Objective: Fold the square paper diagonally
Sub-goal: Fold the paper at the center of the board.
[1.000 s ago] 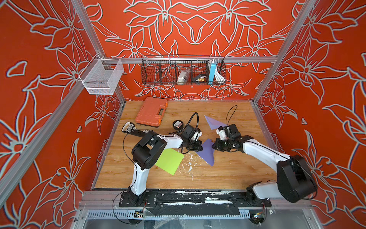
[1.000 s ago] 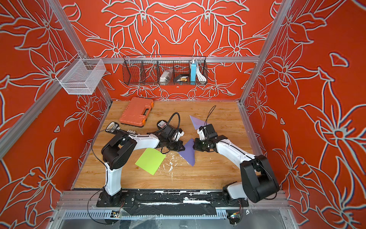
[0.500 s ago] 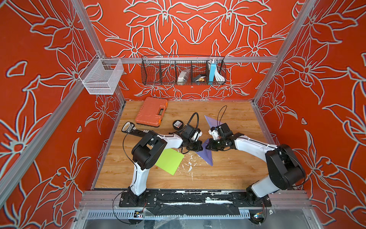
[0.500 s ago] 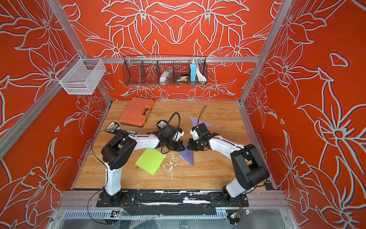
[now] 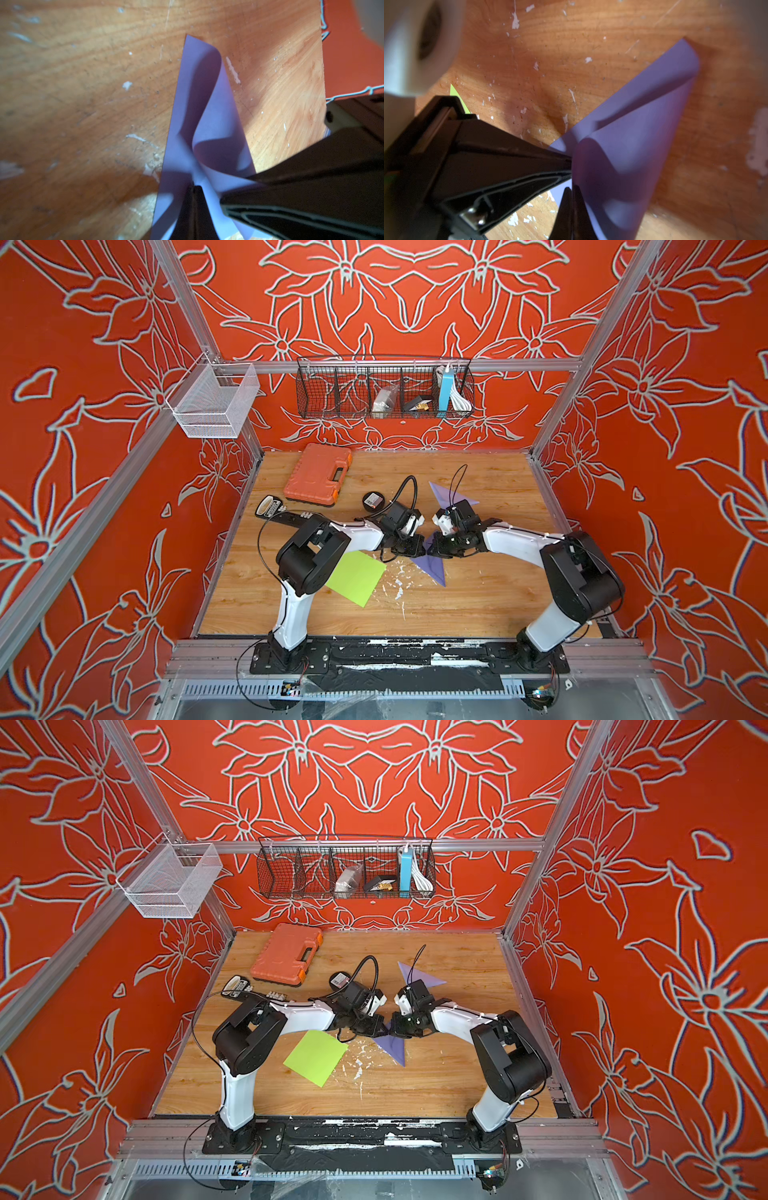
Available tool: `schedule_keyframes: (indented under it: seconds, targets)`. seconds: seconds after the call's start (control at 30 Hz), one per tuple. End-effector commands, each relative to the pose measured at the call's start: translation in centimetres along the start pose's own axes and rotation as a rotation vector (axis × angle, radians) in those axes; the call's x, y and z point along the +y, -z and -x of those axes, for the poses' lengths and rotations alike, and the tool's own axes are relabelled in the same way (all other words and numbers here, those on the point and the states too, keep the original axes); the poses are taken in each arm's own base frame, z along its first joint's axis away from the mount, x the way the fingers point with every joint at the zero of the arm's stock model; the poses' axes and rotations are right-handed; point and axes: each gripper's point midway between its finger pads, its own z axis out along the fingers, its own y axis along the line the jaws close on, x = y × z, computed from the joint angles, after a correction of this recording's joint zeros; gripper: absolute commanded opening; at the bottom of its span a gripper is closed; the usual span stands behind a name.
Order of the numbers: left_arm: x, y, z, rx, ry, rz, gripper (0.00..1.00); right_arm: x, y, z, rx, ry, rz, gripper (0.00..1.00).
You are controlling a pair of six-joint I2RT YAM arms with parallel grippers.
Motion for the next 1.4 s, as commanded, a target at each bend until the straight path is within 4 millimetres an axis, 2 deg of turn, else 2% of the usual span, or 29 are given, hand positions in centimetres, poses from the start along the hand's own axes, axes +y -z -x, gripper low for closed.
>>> schedule_keyframes:
  seconds: [0.0, 0.4, 0.73, 1.07, 1.37]
  targets:
    - [0.1, 0.0, -0.8, 0.029, -0.007, 0.024, 0.0, 0.7, -0.2, 1.2, -0.03, 0.006, 0.01, 0.02]
    - [0.6, 0.6, -0.6, 0.012, -0.019, 0.071, 0.0, 0.5, -0.9, 1.0, -0.02, -0.003, 0.008, 0.02]
    - [0.6, 0.8, -0.5, -0.001, -0.013, 0.076, 0.0, -0.6, -2.2, 0.3, 0.0, -0.022, -0.004, 0.03]
    - [0.4, 1.8, -0.1, -0.026, -0.038, 0.094, 0.0, -0.7, -1.9, 0.2, -0.002, -0.025, -0.025, 0.03]
    - [-0.2, 2.4, 0.2, -0.058, -0.05, 0.076, 0.0, -1.1, -2.4, -0.4, 0.005, -0.048, -0.047, 0.03]
